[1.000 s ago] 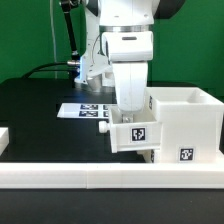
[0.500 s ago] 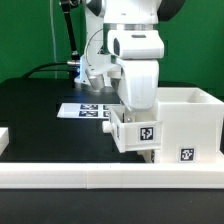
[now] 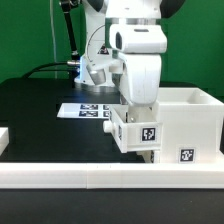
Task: Assemble drawer
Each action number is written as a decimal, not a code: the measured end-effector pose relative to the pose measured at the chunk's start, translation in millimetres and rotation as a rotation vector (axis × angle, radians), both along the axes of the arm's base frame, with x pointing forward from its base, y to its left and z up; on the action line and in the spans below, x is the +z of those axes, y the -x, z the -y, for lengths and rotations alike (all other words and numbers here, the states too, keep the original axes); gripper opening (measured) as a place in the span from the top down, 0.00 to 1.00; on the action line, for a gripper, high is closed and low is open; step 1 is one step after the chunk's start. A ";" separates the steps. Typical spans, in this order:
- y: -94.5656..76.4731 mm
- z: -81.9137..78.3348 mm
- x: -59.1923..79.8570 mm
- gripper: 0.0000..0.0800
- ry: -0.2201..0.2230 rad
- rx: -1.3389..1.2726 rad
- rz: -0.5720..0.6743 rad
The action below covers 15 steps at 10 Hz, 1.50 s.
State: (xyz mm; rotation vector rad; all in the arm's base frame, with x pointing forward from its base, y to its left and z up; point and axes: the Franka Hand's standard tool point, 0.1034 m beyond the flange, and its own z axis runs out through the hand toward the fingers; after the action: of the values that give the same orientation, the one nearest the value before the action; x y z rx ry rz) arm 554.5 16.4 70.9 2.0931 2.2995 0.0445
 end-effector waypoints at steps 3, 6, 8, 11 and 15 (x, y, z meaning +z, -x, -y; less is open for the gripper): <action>-5.2 14.5 28.0 0.20 0.027 0.008 0.011; -19.0 55.8 48.5 0.19 0.054 0.069 0.012; -22.6 84.2 39.7 0.19 0.054 0.104 0.004; -22.1 85.2 13.7 0.19 0.034 0.105 -0.027; -16.0 56.1 -5.7 0.19 0.020 0.092 -0.058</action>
Offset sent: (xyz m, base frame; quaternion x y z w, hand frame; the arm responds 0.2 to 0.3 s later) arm 0.0015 -0.0418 0.0364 0.0215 -0.0143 -0.0333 0.9991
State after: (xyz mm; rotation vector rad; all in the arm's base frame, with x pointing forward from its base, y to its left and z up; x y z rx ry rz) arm 570.5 -39.6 65.2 2.0040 2.4182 -0.0369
